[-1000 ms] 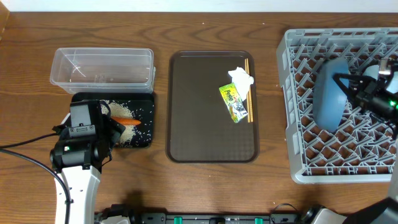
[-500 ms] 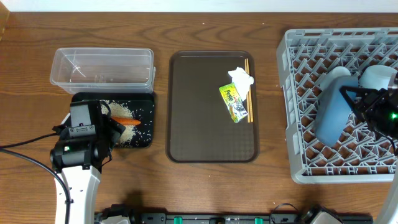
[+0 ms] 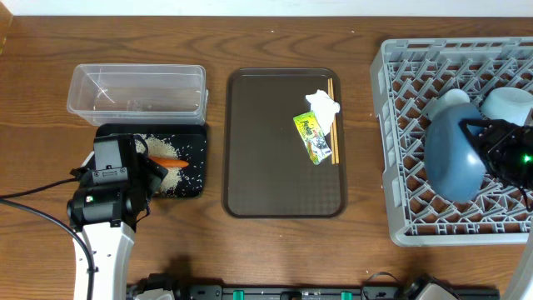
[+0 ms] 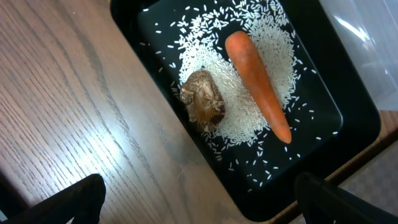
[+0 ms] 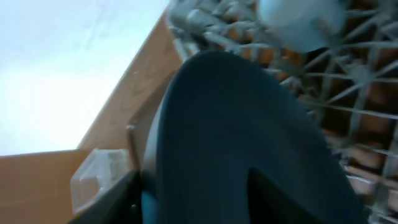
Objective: Sort waste into correct bins and load items into the dishwasher rack
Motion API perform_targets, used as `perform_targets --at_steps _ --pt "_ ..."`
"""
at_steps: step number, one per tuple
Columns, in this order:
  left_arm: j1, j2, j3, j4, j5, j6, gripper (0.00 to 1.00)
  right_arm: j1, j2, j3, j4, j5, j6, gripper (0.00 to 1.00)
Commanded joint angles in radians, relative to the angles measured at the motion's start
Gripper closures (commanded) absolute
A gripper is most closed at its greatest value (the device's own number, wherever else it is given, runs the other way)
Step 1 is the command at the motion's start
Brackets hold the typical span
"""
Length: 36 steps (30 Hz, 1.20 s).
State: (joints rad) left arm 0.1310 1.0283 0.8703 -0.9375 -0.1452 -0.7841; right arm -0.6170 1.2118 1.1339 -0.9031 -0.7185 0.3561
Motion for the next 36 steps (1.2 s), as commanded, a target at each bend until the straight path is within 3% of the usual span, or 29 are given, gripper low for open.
perform_targets --at_steps 1,16,19,24,27,36 --pt "0.005 -0.003 0.013 -0.004 -0.013 0.013 0.02 -0.006 0.013 -0.018 -0.011 0.121 -0.013 0.49" --pt "0.005 -0.003 0.013 -0.004 -0.012 0.013 0.02 -0.006 -0.027 0.106 -0.117 0.499 0.056 0.47" --pt "0.005 -0.003 0.013 -0.004 -0.012 0.013 0.02 -0.006 -0.027 0.13 -0.142 0.552 0.059 0.22" --pt "0.005 -0.003 0.013 -0.004 -0.013 0.013 0.02 -0.006 -0.024 0.131 -0.157 0.558 0.058 0.18" --pt "0.005 -0.003 0.013 -0.004 -0.013 0.014 0.02 -0.005 -0.021 0.13 -0.16 0.558 0.057 0.02" --pt "0.005 -0.003 0.013 -0.004 -0.012 0.013 0.02 -0.001 -0.027 0.132 -0.164 0.546 0.039 0.01"
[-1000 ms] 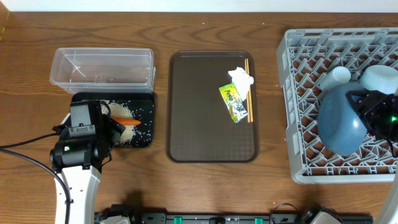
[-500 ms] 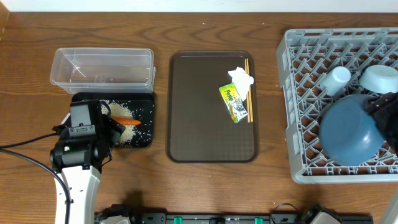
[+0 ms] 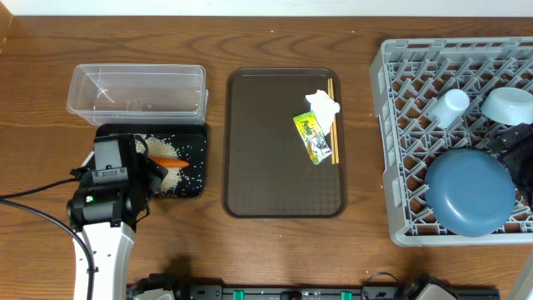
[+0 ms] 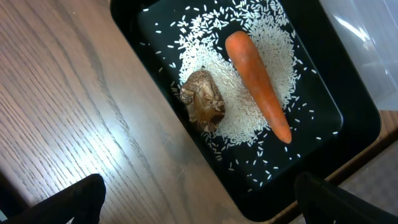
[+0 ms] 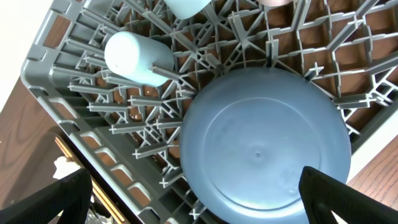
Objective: Sort waste into correct bins and load items into the dishwasher rack
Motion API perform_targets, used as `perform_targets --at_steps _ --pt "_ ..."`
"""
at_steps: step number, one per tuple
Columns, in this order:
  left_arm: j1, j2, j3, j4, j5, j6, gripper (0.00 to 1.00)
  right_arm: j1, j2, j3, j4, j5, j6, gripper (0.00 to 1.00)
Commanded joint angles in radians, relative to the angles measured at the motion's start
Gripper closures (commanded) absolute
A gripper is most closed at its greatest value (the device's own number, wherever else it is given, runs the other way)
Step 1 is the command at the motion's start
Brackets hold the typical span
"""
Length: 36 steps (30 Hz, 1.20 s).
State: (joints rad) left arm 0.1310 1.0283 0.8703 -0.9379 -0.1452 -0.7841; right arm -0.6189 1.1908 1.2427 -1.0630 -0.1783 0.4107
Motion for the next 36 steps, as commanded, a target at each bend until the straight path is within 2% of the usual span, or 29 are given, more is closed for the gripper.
perform_targets --at_steps 1,6,10,13,18,20,27,32,36 --pt "0.005 -0.003 0.013 -0.003 -0.012 0.013 0.02 0.004 -0.009 0.023 -0.004 -0.008 -0.026 0.01" --pt "0.005 -0.003 0.013 -0.003 -0.012 0.013 0.02 0.031 -0.038 0.035 0.0 -0.17 -0.095 0.03" --pt "0.005 -0.003 0.013 -0.003 -0.013 0.013 0.02 0.105 -0.073 0.04 0.023 -0.309 -0.136 0.03" --pt "0.005 -0.003 0.013 -0.003 -0.012 0.013 0.02 0.209 -0.087 0.04 0.042 -0.325 -0.135 0.03" --pt "0.005 -0.003 0.013 -0.003 -0.012 0.013 0.02 0.461 -0.074 0.04 0.122 -0.317 -0.136 0.05" --pt "0.005 -0.003 0.013 -0.003 -0.012 0.013 0.02 0.596 -0.051 0.04 0.176 -0.264 -0.136 0.08" --pt "0.005 -0.003 0.013 -0.003 -0.012 0.013 0.02 0.934 0.084 0.04 0.278 -0.002 -0.135 0.1" --pt "0.005 -0.003 0.013 -0.003 -0.013 0.013 0.02 1.088 0.233 0.04 0.362 0.093 -0.134 0.1" --pt "0.005 -0.003 0.013 -0.003 -0.012 0.013 0.02 1.141 0.317 0.04 0.396 0.164 -0.073 0.05"
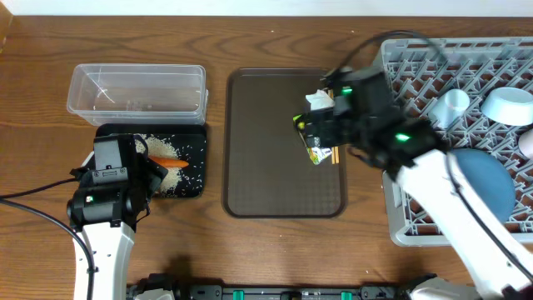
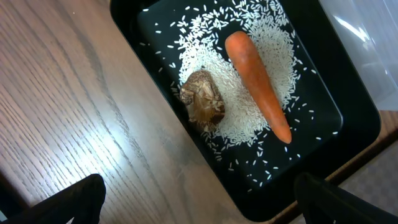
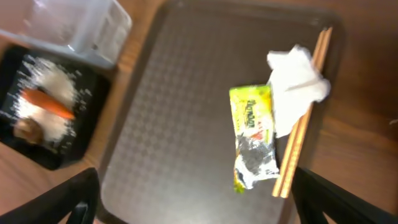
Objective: Sort waste into correct bins and load items into the dishwasher rack
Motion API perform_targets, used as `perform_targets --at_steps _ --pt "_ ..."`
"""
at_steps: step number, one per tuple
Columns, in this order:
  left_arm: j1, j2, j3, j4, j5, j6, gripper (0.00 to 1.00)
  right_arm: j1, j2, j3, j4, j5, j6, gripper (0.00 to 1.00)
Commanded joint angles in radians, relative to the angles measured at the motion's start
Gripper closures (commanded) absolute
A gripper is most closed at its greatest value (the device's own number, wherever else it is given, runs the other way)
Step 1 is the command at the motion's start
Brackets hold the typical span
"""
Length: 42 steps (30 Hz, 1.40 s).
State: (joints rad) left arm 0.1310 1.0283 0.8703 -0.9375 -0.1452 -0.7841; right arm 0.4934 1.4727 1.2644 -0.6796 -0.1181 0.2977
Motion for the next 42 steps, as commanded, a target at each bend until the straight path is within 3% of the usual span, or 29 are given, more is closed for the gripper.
perform_targets --at_steps 1,12,19,27,39,42 --pt "0.005 -0.003 0.013 -0.004 -0.012 0.013 0.02 0.032 0.044 0.018 0.019 0.106 0.048 0.04" --pt "0.005 -0.003 0.013 -0.004 -0.013 0.013 0.02 -0.091 -0.042 0.07 -0.031 0.142 0.053 0.01" --pt "0.005 -0.003 0.013 -0.004 -0.013 0.014 0.02 -0.375 -0.146 0.091 -0.111 0.161 0.037 0.01" --pt "0.005 -0.003 0.013 -0.004 -0.012 0.013 0.02 -0.653 -0.15 0.088 -0.215 0.199 0.038 0.01" --pt "0.005 -0.003 0.013 0.026 -0.011 0.006 0.02 -0.698 -0.15 0.088 -0.234 0.193 0.038 0.01" --pt "0.005 -0.003 0.013 0.056 0.131 -0.063 0.02 -0.698 -0.15 0.088 -0.234 0.193 0.038 0.01"
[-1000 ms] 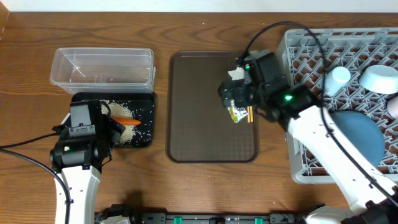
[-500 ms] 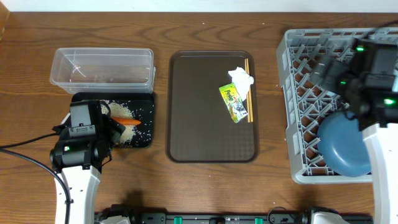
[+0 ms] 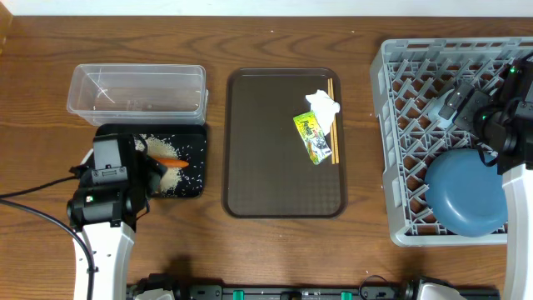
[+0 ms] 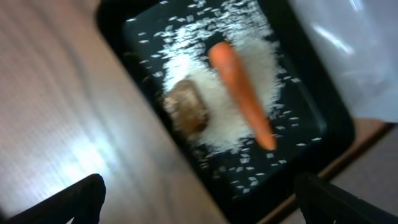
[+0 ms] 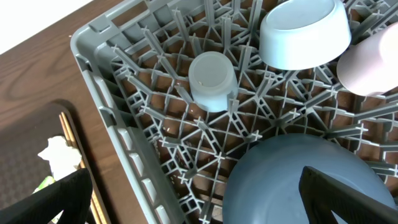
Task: Sort waste into correct bins and load items into the dishwasher rack
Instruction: 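Return the right gripper to the rack, then swing the left gripper from the black tray toward the brown tray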
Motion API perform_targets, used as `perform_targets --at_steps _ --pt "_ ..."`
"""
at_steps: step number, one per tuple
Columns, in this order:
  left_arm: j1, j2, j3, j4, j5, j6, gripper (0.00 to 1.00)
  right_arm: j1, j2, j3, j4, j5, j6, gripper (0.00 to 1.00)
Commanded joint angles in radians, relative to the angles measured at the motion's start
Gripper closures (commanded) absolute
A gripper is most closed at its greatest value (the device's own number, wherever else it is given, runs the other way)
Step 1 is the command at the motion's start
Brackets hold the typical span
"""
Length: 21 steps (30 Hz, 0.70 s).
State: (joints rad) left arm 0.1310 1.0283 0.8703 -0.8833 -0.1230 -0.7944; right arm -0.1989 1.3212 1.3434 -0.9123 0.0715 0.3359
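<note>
The grey dishwasher rack (image 3: 391,167) holds a blue plate (image 3: 466,196), a pale cup (image 5: 211,81), a white bowl (image 5: 305,31) and a pink piece (image 5: 373,59). My right gripper (image 5: 199,199) hangs open and empty over the rack, above the cup and the plate's edge. On the brown tray (image 3: 258,175) lie a white napkin (image 3: 323,104), a green wrapper (image 3: 312,137) and chopsticks (image 3: 333,125). My left gripper (image 4: 199,205) is open over the black tray (image 3: 196,187), which holds rice, a carrot (image 4: 239,93) and a brown lump (image 4: 186,115).
A clear plastic container (image 3: 137,92) stands just behind the black tray. The rack fills the table's right side up to the edge. Bare wooden table (image 3: 283,250) lies in front of the brown tray and between the trays.
My right gripper was open over the brown tray's wrapper and napkin; now it is back over the rack. The left wrist view has shifted slightly and is blurred.
At first my right gripper held the blue plate on edge over the rack. Then the plate lay flat in the rack with the gripper open above it. The gripper then stood over the brown tray, and now over the rack. My left gripper stayed open over the black tray.
</note>
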Motion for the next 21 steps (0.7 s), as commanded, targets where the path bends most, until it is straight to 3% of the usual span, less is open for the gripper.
perform_targets --at_steps 1,7,13,21 --pt "0.005 -0.003 0.013 0.003 0.166 -0.067 0.02 -0.005 0.001 0.009 -0.002 0.003 0.0 0.01" --pt "0.005 -0.003 0.013 -0.044 0.336 -0.069 0.02 -0.005 0.001 0.009 -0.002 0.003 0.0 0.01" --pt "-0.066 -0.003 0.013 0.046 0.677 0.158 0.02 -0.005 0.001 0.009 -0.002 0.003 0.0 0.01" --pt "-0.309 0.021 0.013 0.114 0.598 0.074 0.02 -0.005 0.001 0.009 -0.002 0.003 0.0 0.01"
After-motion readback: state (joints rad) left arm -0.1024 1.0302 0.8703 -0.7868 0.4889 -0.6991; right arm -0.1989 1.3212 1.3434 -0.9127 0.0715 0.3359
